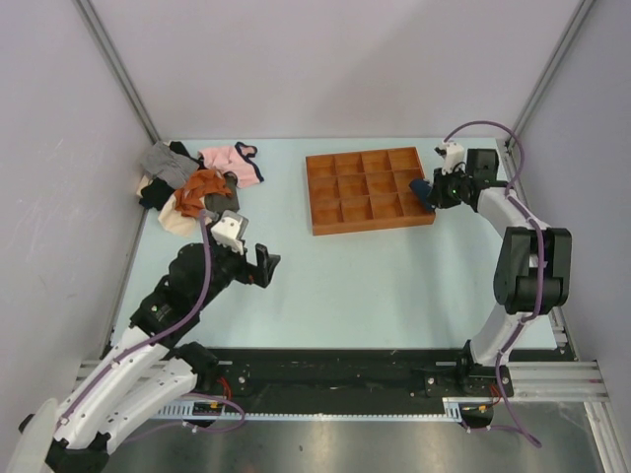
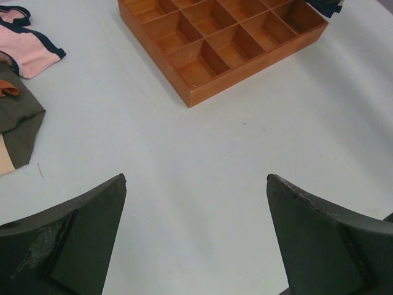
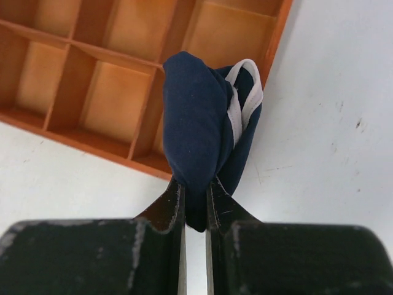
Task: Roll the underwear
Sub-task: Place the underwear in the storage box.
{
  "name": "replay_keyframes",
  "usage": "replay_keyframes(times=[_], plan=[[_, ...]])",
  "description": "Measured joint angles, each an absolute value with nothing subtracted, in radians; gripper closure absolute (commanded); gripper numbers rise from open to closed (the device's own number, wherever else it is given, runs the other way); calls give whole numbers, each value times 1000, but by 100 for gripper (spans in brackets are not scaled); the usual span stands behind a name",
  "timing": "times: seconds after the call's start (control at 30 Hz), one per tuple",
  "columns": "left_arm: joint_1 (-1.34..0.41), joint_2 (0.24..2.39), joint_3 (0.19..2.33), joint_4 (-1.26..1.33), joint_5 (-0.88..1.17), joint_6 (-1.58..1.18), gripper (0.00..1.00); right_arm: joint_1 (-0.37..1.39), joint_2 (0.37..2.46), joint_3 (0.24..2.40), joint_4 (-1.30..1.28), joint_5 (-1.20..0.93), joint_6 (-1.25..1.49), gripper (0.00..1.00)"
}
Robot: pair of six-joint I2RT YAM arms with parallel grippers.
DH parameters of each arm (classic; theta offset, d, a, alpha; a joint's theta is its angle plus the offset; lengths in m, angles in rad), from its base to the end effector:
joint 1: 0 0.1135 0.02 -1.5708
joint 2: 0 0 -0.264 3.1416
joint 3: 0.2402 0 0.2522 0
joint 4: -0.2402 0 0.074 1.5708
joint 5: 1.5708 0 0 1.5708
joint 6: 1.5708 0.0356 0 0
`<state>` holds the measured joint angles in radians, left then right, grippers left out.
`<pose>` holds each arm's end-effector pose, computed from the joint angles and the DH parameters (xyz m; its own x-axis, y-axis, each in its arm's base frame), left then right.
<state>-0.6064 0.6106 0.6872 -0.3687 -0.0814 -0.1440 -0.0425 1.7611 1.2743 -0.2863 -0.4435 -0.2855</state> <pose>0.1234 -0.0821 0.3119 -0.3065 0.0385 -0.9511 0.4649 0.8780 -0.1142 0.3908 -0.0013 0.2370 -0.5939 -0.2294 -0.7712 -0.4541 0.8868 0.0860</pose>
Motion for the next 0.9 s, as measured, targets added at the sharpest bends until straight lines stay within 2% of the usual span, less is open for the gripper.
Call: replay_keyframes(times=[0.4,0.7,0.8,0.9], plan=[[-606,623,686,-401,-102,-120,0,-2,1875,1281,-244,-413,-347,100],[-606,628,686,-403,-102,-119,0,-2,2036,1462,-426,-443,-590,100],[-606,630,686,-404,-102,-119,0,12,2125,1609,-559,-451,-678,97],[-606,634,686,-404,-102,-119,0,18,2189,1725,-662,-450,-739,86]])
